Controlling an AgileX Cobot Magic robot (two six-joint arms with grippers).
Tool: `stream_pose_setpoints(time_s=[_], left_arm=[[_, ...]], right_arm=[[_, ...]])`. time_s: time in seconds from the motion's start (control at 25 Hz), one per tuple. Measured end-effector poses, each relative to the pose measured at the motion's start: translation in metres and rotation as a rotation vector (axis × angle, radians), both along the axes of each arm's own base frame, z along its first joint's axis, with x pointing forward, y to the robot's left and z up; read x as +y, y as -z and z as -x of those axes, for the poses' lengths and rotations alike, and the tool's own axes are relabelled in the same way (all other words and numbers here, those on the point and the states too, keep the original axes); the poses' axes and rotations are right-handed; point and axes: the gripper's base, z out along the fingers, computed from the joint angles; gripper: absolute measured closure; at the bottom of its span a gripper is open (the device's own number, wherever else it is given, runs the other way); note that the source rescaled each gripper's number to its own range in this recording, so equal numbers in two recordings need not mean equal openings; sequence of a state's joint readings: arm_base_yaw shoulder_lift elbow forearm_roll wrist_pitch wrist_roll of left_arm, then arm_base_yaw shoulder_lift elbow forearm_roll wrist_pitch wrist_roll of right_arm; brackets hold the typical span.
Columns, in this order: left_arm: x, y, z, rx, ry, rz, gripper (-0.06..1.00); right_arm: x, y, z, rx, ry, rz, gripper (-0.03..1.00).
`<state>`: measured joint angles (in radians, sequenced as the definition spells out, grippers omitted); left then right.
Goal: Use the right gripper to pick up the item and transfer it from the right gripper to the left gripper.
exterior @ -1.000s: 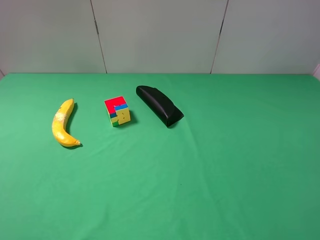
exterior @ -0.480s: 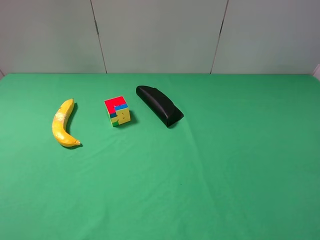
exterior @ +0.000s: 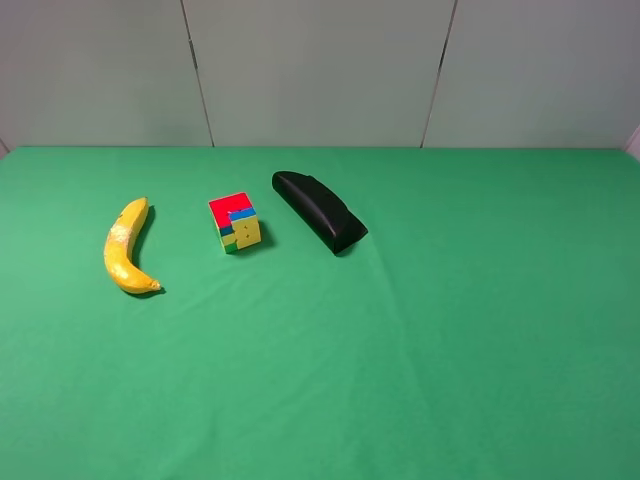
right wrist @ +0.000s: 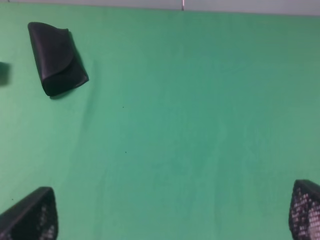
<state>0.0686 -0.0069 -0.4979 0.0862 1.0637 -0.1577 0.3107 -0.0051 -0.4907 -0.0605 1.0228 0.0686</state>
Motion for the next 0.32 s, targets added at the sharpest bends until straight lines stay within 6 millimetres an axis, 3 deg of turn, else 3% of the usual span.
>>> stream_pose_setpoints(time_s=[0.32], left_arm=[[0.0000, 0.0000, 0.0000, 0.000, 0.000, 0.000, -0.06]], right_arm=[[0.0000, 0.0000, 0.0000, 0.000, 0.000, 0.000, -0.03]])
